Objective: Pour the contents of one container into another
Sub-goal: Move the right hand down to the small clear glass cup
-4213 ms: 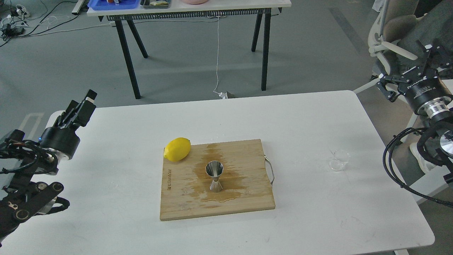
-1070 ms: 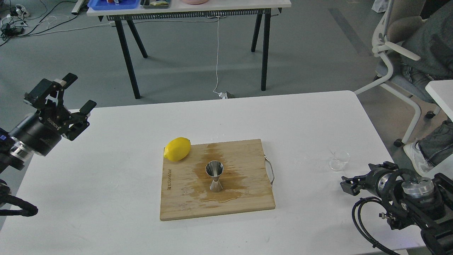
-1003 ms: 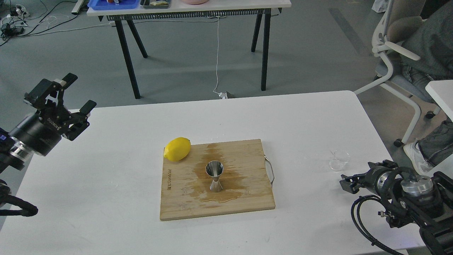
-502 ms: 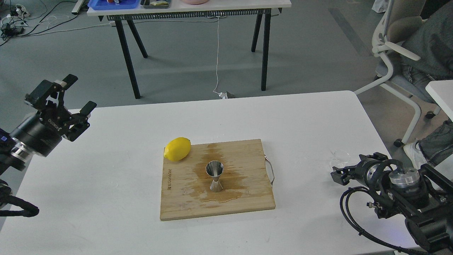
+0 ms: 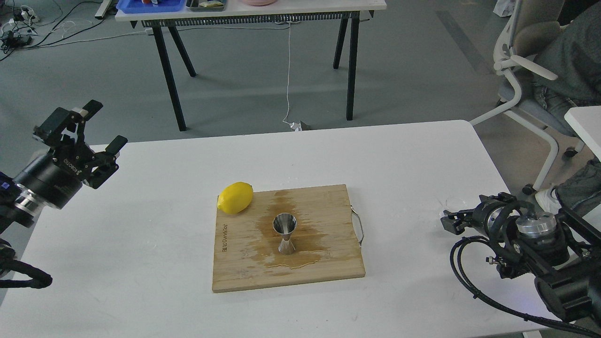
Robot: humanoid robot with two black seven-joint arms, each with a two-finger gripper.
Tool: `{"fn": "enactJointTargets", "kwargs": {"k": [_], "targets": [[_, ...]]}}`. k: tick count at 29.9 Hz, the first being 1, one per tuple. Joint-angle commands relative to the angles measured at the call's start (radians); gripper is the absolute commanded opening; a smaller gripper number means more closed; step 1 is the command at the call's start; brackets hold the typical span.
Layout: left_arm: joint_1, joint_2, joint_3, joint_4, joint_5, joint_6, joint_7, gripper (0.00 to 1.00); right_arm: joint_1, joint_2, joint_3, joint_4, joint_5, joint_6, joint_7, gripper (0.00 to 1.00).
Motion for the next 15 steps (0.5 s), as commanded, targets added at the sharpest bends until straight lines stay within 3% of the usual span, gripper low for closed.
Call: {"fn": "enactJointTargets", "kwargs": {"k": [1,15], "targets": [[0.0,0.0,0.0,0.005,0.0,0.0,0.0,0.99,0.004,0.01,0.0,-0.004,-0.003,0.0,0.0,0.92],[0.006,0.0,0.001,0.011,0.0,0.0,0.0,0.99,0.004,0.039,-0.005,-0.004,-0.044,0.0,0.0,0.74]]}}
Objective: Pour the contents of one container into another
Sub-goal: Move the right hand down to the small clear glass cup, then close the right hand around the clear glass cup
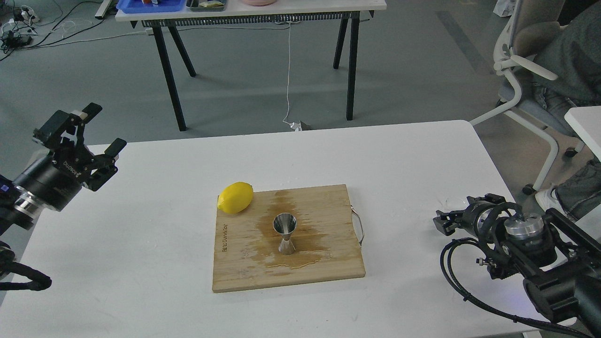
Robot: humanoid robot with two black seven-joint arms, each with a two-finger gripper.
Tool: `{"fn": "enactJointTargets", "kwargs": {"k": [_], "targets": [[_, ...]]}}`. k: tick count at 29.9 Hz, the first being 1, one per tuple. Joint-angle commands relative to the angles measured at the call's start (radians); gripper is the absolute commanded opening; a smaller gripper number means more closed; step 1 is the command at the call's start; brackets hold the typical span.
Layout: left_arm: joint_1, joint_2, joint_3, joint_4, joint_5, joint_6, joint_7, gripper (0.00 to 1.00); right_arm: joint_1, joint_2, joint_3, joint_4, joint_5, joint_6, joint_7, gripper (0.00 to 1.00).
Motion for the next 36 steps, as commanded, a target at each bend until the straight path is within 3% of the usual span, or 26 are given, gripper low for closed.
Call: {"fn": "enactJointTargets", "kwargs": {"k": [1,19,36], "targets": [[0.0,0.0,0.0,0.006,0.0,0.0,0.0,0.99,0.0,0.001,-0.004,0.0,0.0,0.0,0.0,0.72],[0.006,-0.006,0.003,0.008,0.0,0.0,0.0,0.99,-0.002,0.001,-0.001,-0.014,-0.002,0.0,0.0,0.59],[0.014,-0.006,0.002,0.015,0.0,0.0,0.0,0.99,-0.002,0.005,-0.001,-0.015,-0.016,0.0,0.0,0.56]]}}
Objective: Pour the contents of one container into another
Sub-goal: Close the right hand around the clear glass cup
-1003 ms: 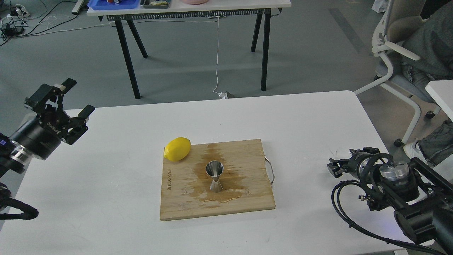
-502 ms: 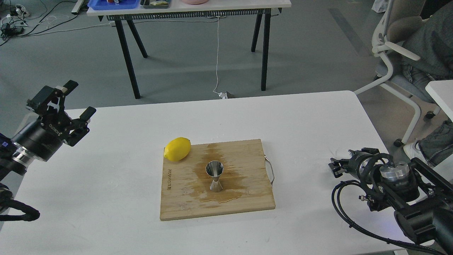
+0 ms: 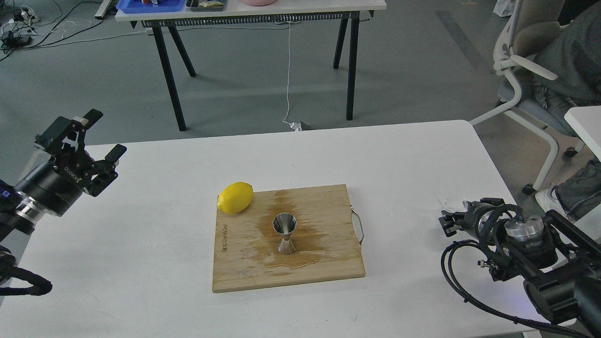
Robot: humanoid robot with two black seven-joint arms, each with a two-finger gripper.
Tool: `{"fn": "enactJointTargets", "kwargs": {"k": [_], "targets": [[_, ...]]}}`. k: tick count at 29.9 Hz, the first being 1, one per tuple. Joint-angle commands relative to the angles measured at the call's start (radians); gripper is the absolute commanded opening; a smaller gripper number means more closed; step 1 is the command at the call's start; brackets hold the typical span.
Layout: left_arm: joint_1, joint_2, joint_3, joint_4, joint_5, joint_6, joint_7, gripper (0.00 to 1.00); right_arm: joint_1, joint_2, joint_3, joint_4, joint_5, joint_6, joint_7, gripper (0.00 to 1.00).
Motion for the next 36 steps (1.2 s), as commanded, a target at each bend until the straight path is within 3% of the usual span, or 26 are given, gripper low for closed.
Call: {"fn": "enactJointTargets", "kwargs": {"k": [1,36], "targets": [[0.0,0.0,0.0,0.001,0.0,0.0,0.0,0.99,0.0,0.003,0.001,0.0,-0.003,0.0,0.0,0.56],[0.0,-0.002,0.0,0.006,0.0,0.0,0.0,0.99,-0.001,0.005,-0.013,0.012,-0.004,0.044,0.0,0.42]]}}
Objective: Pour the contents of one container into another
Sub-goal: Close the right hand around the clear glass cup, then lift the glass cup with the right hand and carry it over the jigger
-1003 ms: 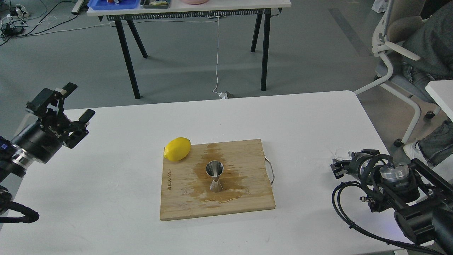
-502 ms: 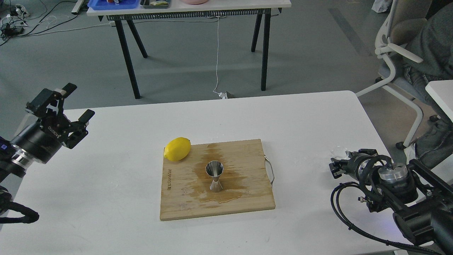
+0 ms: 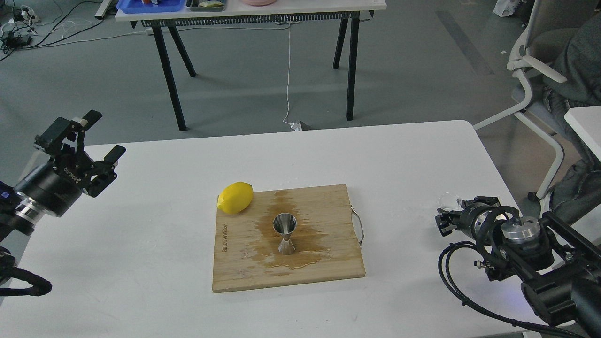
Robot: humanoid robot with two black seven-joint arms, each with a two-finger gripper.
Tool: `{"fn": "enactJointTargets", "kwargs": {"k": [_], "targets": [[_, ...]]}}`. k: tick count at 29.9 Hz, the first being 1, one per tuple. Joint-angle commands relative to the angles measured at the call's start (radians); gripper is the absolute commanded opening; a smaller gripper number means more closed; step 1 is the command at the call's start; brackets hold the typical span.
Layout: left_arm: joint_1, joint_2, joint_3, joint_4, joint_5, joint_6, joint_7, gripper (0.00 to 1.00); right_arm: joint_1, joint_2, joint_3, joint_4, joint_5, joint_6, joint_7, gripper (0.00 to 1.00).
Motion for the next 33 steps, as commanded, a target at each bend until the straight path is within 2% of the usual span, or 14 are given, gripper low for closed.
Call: {"fn": "enactJointTargets", "kwargs": {"k": [1,12,18,20,22,33], "targets": [[0.0,0.0,0.0,0.0,0.0,0.0,0.0,0.99,0.004,0.0,0.002,0.002,-0.001,0.002,0.0,0.42],[0.0,0.0,0.001,0.0,0.0,0.0,0.0,0.99,0.038,-0.011,0.006,0.052,-0.041,0.013,-0.001,0.4],[0.002,-0.003,0.001,0.0,0.0,0.0,0.0,0.99,0.093,-0.014,-0.005,0.115,-0.165,0.013,-0.017,0.4],[0.002,-0.003,0.001,0.0,0.0,0.0,0.0,0.99,0.113,-0.014,-0.015,0.129,-0.213,0.014,-0.036,0.4],[0.002,-0.003,0.001,0.0,0.0,0.0,0.0,0.99,0.147,-0.012,-0.055,0.14,-0.259,0.016,-0.052,0.4],[0.0,-0.012,0.015,0.002,0.002,0.0,0.0,0.99,0.32,-0.005,-0.31,0.167,-0.333,0.028,-0.053,0.39]]}}
